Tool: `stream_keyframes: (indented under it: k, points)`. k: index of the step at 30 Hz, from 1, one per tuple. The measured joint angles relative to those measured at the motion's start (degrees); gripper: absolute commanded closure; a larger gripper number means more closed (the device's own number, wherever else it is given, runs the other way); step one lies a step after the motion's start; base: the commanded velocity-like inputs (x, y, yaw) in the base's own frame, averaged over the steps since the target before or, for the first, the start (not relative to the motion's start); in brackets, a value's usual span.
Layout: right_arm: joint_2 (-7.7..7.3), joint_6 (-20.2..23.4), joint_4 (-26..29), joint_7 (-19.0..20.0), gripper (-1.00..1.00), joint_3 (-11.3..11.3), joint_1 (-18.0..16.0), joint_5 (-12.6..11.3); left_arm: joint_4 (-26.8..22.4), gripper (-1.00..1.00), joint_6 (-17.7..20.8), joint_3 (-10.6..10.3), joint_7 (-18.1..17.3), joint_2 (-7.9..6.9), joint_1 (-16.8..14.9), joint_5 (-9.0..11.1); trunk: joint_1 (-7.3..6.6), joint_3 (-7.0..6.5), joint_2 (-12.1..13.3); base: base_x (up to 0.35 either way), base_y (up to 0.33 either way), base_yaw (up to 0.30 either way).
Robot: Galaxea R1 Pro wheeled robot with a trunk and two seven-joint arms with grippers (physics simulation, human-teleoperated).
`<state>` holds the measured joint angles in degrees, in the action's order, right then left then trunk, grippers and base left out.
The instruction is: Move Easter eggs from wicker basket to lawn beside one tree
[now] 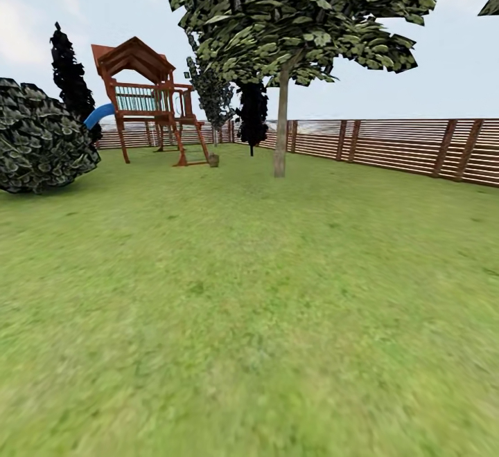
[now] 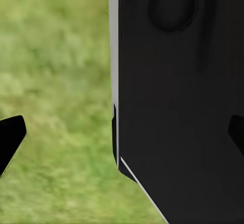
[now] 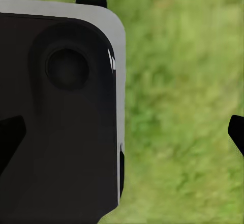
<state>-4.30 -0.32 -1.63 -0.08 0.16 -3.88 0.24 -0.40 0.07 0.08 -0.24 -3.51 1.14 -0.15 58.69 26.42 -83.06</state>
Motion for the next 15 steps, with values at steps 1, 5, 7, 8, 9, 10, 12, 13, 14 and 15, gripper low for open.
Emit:
stream_keyframes:
  k: [1, 5, 7, 8, 9, 10, 12, 13, 14, 15]
  points:
    - [0.0, 0.0, 0.0, 0.0, -1.0, 0.0, 0.0, 0.0, 0.0, -1.0, -0.01, 0.0, 0.0, 0.0, 0.0, 0.01, 0.0, 0.0, 0.0, 0.337, 0.074, 0.0]
    - [0.0, 0.0, 0.0, 0.0, -1.0, 0.0, 0.0, 0.0, 0.0, -1.0, 0.0, 0.0, 0.0, 0.0, 0.0, 0.01, 0.0, 0.0, 0.0, 0.337, 0.074, 0.0]
    - [0.0, 0.0, 0.0, 0.0, -1.0, 0.0, 0.0, 0.0, 0.0, -1.0, -0.02, 0.0, 0.0, 0.0, 0.0, 0.03, 0.0, 0.0, 0.0, 0.337, 0.074, 0.0]
    - [0.0, 0.0, 0.0, 0.0, -1.0, 0.0, 0.0, 0.0, 0.0, -1.0, -0.03, 0.0, 0.0, 0.0, 0.0, 0.01, 0.0, 0.0, 0.0, 0.337, 0.074, 0.0]
    - [0.0, 0.0, 0.0, 0.0, -1.0, 0.0, 0.0, 0.0, 0.0, -1.0, -0.02, 0.0, 0.0, 0.0, 0.0, 0.0, 0.0, 0.0, 0.0, 0.337, 0.074, 0.0]
    - [0.0, 0.0, 0.0, 0.0, -1.0, 0.0, 0.0, 0.0, 0.0, -1.0, -0.02, 0.0, 0.0, 0.0, 0.0, 0.01, 0.0, 0.0, 0.0, 0.337, 0.074, 0.0]
    - [0.0, 0.0, 0.0, 0.0, -1.0, 0.0, 0.0, 0.0, 0.0, -1.0, 0.0, 0.0, 0.0, 0.0, 0.0, 0.0, 0.0, 0.0, 0.0, 0.337, 0.074, 0.0]
    - [0.0, 0.0, 0.0, 0.0, -1.0, 0.0, 0.0, 0.0, 0.0, -1.0, 0.0, 0.0, 0.0, 0.0, 0.0, 0.0, 0.0, 0.0, 0.0, 0.337, 0.074, 0.0]
    - [0.0, 0.0, 0.0, 0.0, -1.0, 0.0, 0.0, 0.0, 0.0, -1.0, -0.03, 0.0, 0.0, 0.0, 0.0, -0.01, 0.0, 0.0, 0.0, 0.337, 0.074, 0.0]
    - [0.0, 0.0, 0.0, 0.0, -1.0, 0.0, 0.0, 0.0, 0.0, -1.0, -0.02, 0.0, 0.0, 0.0, 0.0, -0.01, 0.0, 0.0, 0.0, 0.337, 0.074, 0.0]
